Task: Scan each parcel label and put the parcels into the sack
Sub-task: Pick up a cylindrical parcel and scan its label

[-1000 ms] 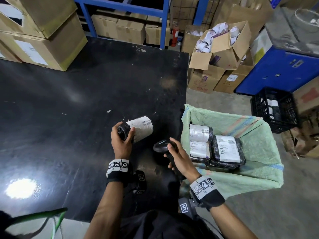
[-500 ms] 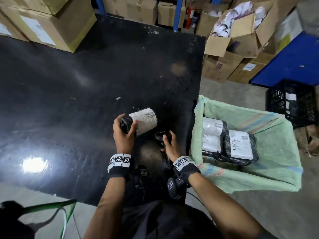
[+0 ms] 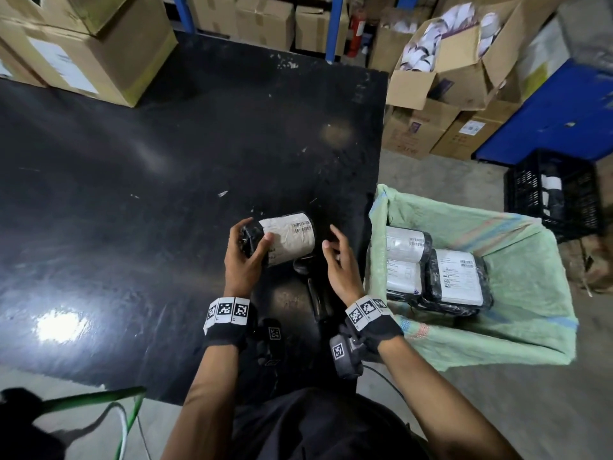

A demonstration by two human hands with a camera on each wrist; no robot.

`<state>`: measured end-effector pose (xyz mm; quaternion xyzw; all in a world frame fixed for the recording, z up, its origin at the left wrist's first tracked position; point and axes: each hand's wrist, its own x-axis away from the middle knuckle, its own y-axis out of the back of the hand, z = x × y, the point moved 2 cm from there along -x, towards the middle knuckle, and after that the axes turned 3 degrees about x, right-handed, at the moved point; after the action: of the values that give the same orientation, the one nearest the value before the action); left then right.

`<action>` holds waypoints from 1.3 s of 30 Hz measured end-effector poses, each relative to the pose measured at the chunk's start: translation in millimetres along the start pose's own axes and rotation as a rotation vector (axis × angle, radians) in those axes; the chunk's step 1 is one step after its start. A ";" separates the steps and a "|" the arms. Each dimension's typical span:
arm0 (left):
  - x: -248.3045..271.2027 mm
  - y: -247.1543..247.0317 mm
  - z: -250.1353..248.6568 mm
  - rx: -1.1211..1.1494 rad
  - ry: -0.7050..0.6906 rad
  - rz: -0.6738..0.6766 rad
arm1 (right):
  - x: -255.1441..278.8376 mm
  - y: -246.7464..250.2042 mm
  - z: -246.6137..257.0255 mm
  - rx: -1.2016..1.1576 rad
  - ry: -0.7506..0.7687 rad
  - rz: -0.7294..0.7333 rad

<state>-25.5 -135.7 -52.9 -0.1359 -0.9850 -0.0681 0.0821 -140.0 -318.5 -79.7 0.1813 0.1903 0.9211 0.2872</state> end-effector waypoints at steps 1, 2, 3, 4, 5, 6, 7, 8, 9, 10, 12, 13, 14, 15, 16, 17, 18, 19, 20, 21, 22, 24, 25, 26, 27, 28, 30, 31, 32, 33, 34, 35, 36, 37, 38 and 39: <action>0.7 -3.1 -3.2 0.023 0.003 0.033 | -1.9 8.5 7.6 -0.028 0.033 -0.010; 1.6 -6.3 -7.3 0.041 0.001 0.070 | -3.1 16.9 15.1 -0.053 0.057 -0.015; 2.5 -9.7 -11.7 0.053 -0.005 0.107 | -2.9 25.7 22.6 -0.073 0.075 -0.015; 3.8 -13.6 -16.6 0.062 -0.010 0.143 | -1.7 34.6 29.0 -0.092 0.095 -0.012; 4.7 -18.1 -20.6 0.074 -0.016 0.182 | 0.4 43.5 34.4 -0.103 0.115 -0.006; 6.3 -23.5 -24.9 0.088 -0.014 0.226 | 3.2 52.4 39.4 -0.102 0.137 0.000; 8.1 -29.8 -29.2 0.103 -0.009 0.269 | 6.6 60.9 43.4 -0.100 0.159 0.007; 10.4 -36.8 -33.8 0.114 -0.003 0.311 | 10.3 69.3 46.1 -0.099 0.181 0.010; 12.5 -44.4 -38.2 0.119 -0.001 0.351 | 14.9 77.7 48.3 -0.092 0.202 0.009; 14.7 -52.4 -42.5 0.122 -0.004 0.390 | 19.4 86.1 49.1 -0.087 0.223 0.000; 20.1 -70.6 -50.6 0.128 -0.020 0.464 | 28.3 105.5 48.7 -0.095 0.233 -0.033; 23.2 -79.4 -54.4 0.130 -0.032 0.490 | 31.8 114.9 47.3 -0.108 0.233 -0.054; 26.7 -89.6 -58.9 0.132 -0.042 0.513 | 34.8 125.2 45.0 -0.122 0.231 -0.076; 29.5 -99.6 -61.7 0.130 -0.050 0.528 | 37.4 135.3 42.4 -0.130 0.225 -0.094; 32.8 -110.6 -64.9 0.131 -0.056 0.540 | 38.6 145.5 37.6 -0.133 0.223 -0.113; 35.9 -121.6 -66.3 0.135 -0.063 0.549 | 40.3 155.9 33.3 -0.132 0.218 -0.125; 39.9 -133.3 -66.9 0.143 -0.066 0.555 | 41.1 166.6 28.1 -0.133 0.211 -0.133; 43.8 -144.8 -66.9 0.143 -0.070 0.561 | 41.8 177.2 23.2 -0.135 0.206 -0.135; 48.6 -157.1 -68.4 0.142 -0.079 0.570 | 41.9 188.5 17.8 -0.141 0.203 -0.137; 52.9 -169.1 -69.6 0.129 -0.096 0.577 | 41.8 200.6 12.9 -0.148 0.197 -0.136; 56.3 -180.4 -71.1 0.108 -0.119 0.577 | 40.4 213.1 6.9 -0.152 0.193 -0.138; 57.8 -201.0 -69.2 0.024 -0.204 0.550 | 34.9 239.7 -6.1 -0.136 0.187 -0.153; 55.4 -209.5 -65.2 -0.053 -0.259 0.527 | 30.5 253.1 -13.6 -0.122 0.176 -0.161; 51.8 -217.2 -58.6 -0.168 -0.315 0.505 | 24.3 266.4 -23.5 -0.107 0.156 -0.169; 48.5 -223.4 -49.7 -0.322 -0.359 0.481 | 17.6 279.5 -34.0 -0.095 0.130 -0.170; 45.1 -227.9 -38.4 -0.479 -0.388 0.448 | 9.7 292.2 -46.1 -0.079 0.104 -0.171; 44.6 -234.8 -21.2 -0.695 -0.404 0.393 | -7.0 315.3 -68.9 -0.037 0.064 -0.158; 47.2 -237.8 -15.5 -0.746 -0.402 0.385 | -14.6 325.3 -79.2 -0.018 0.043 -0.149; 50.2 -240.8 -10.4 -0.776 -0.400 0.384 | -21.4 333.2 -88.4 -0.004 0.024 -0.142; 52.2 -243.8 -3.6 -0.787 -0.398 0.388 | -27.4 339.5 -96.9 -0.001 0.006 -0.133; 54.4 -246.8 2.5 -0.780 -0.394 0.395 | -33.2 344.1 -105.5 -0.004 -0.010 -0.127; 56.5 -249.3 7.0 -0.760 -0.386 0.401 | -38.5 346.9 -113.2 -0.010 -0.021 -0.127; 58.8 -251.9 12.4 -0.744 -0.377 0.406 | -44.0 348.4 -121.5 -0.009 -0.032 -0.128; 61.7 -254.4 16.7 -0.739 -0.374 0.410 | -49.0 348.7 -129.4 -0.003 -0.046 -0.130; 64.7 -256.7 19.6 -0.743 -0.376 0.409 | -54.7 348.2 -138.8 0.010 -0.066 -0.129; 67.2 -258.3 21.8 -0.753 -0.379 0.405 | -60.1 347.0 -146.5 0.024 -0.088 -0.124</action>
<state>-164.5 -361.4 -91.0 -0.3558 -0.8429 -0.3776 -0.1427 -318.3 -655.2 -61.7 0.2131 0.1994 0.8904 0.3494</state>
